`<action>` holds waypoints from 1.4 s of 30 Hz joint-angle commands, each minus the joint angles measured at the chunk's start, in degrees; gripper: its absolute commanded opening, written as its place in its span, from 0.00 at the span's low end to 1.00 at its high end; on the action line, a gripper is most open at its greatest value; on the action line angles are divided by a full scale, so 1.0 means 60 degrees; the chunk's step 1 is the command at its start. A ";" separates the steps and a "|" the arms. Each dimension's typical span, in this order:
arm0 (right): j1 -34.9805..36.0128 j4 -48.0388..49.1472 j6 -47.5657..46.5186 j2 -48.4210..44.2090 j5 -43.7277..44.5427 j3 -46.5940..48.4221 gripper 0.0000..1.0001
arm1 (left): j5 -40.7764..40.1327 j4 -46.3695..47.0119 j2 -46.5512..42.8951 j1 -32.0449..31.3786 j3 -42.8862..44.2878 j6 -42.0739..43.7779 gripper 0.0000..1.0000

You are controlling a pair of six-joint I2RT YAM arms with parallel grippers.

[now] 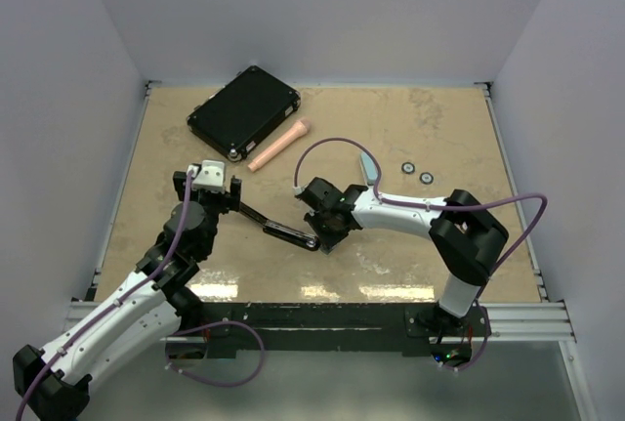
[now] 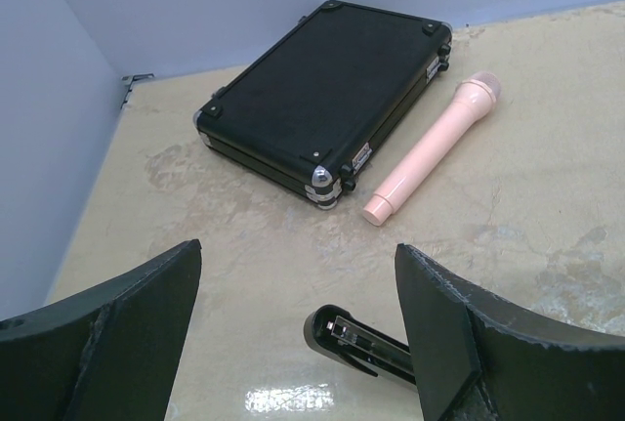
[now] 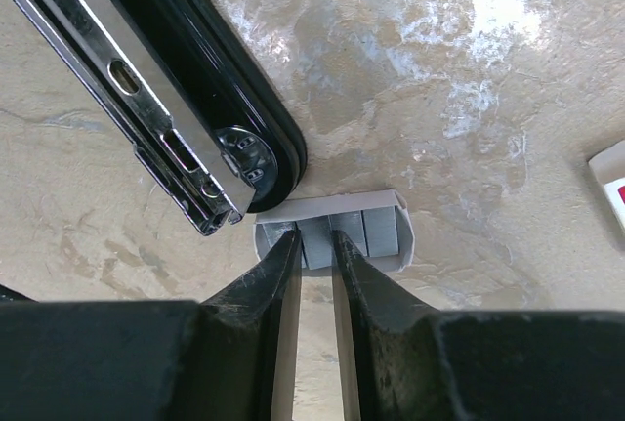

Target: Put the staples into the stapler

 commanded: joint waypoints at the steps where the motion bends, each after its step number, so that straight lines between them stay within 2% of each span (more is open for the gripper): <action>1: 0.0024 -0.0374 0.0193 -0.0148 0.0688 0.0131 0.20 | -0.0001 0.0353 0.0043 0.0038 0.0259 0.0031 0.84; 7: 0.0024 -0.0272 0.0251 -0.0031 0.0499 0.0072 0.20 | 0.0043 0.0353 0.0043 0.0024 0.0259 0.0031 0.84; 13: 0.0024 -0.0082 0.0237 0.0188 -0.0130 -0.0001 0.26 | 0.0057 0.0353 0.0043 0.0039 0.0259 0.0016 0.84; 18: 0.0024 -0.0067 0.0222 0.0350 -0.0263 -0.0001 0.27 | 0.0057 0.0338 0.0014 0.0024 0.0259 0.0017 0.84; 23: 0.0009 -0.0081 0.0164 0.0496 -0.0191 -0.0030 0.23 | 0.0057 0.0324 -0.0030 0.0038 0.0259 0.0016 0.84; 27: 0.0009 -0.0169 0.0163 0.0263 -0.0059 0.0101 0.11 | 0.0057 0.0324 -0.0045 0.0024 0.0274 0.0016 0.84; 30: 0.0009 -0.0402 0.0091 0.0073 0.0073 0.0305 0.08 | 0.0086 0.0324 -0.0031 0.0024 0.0259 0.0016 0.84; 42: -0.0006 -0.0873 0.0149 -0.0368 0.0688 0.0600 0.07 | 0.0087 0.0309 -0.0045 0.0024 0.0259 0.0046 0.84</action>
